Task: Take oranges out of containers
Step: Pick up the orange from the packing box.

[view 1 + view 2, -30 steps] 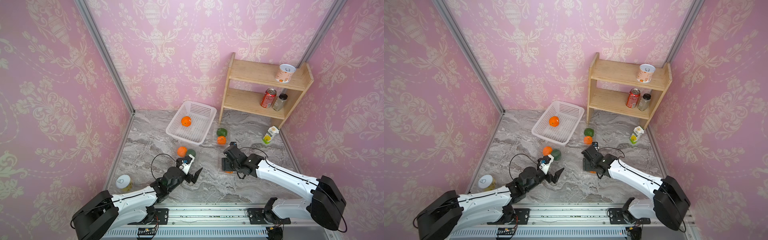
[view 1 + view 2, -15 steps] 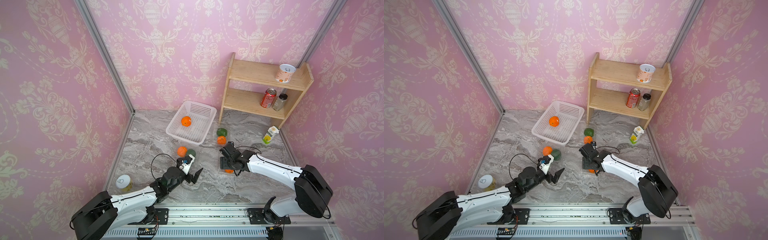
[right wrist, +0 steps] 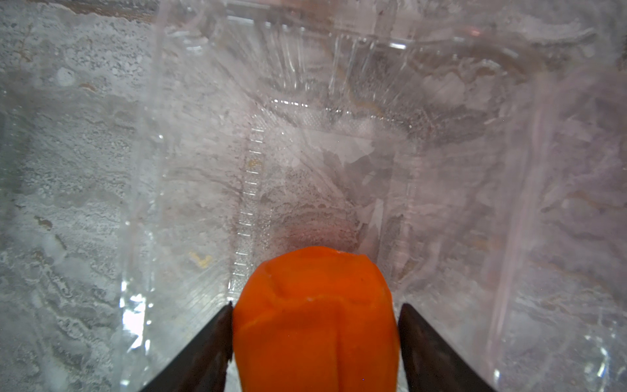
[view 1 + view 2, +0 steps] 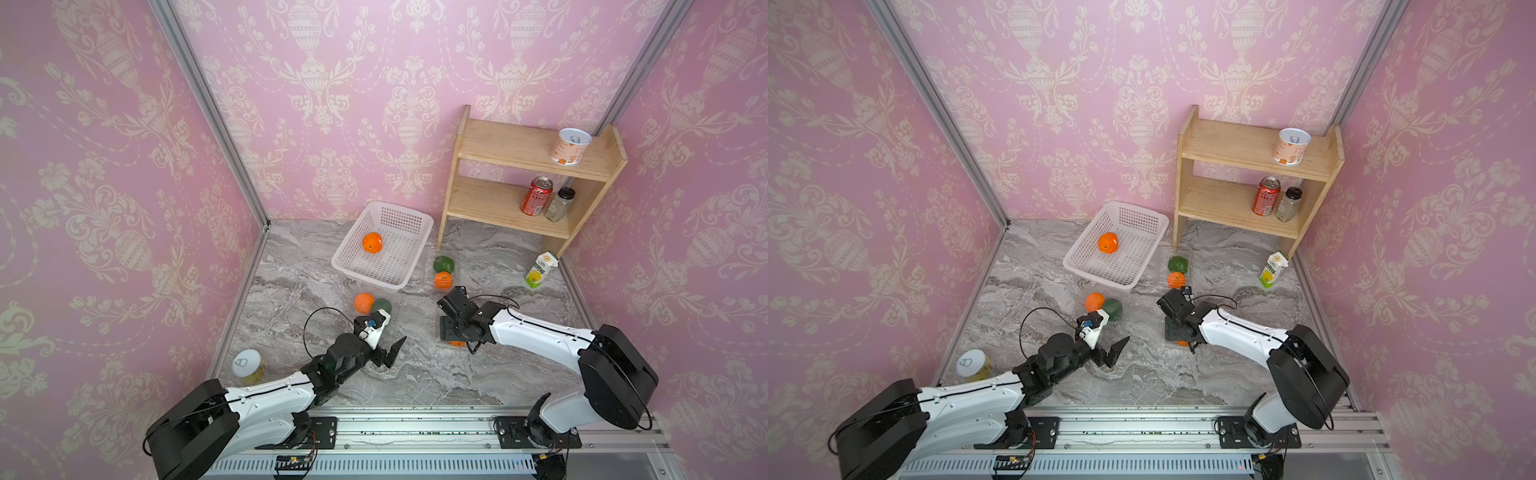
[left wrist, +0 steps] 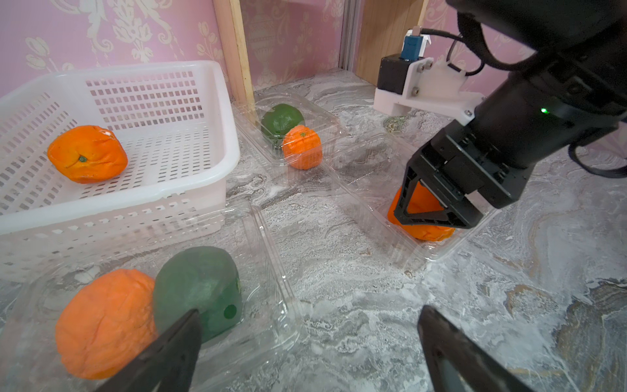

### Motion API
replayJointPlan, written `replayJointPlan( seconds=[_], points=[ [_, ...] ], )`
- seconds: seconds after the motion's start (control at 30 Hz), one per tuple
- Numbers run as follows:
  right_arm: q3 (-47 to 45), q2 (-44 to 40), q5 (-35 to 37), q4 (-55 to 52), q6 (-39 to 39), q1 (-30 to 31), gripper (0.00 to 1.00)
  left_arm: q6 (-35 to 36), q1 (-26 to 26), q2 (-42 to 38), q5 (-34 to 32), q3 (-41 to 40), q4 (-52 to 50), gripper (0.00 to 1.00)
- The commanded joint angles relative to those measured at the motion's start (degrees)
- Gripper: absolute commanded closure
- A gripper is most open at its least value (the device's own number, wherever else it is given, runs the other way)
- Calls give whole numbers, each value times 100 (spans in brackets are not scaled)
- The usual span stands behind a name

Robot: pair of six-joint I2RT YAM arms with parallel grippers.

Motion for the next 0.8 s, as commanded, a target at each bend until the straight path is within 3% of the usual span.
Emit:
replayJointPlan(
  seconds=[0.0,0.1,0.23,0.57,0.77],
  points=[
    [-146,109,76,49,91,2,30,-95,52,110,34,125,95,1],
    [-155,88,17,128,29,4,40,-124,54,157,38,148,103,1],
    [-114,-174,42,65,26,0,43,-114,54,130,16,143,87,1],
    [766,-1066,198,-552,-367,2,41,25,54,-142,-202,79,-41,1],
    [1750,-674,-145,-318,-846,-82,40,93,54,-287,-345,31,-84,1]
  ],
)
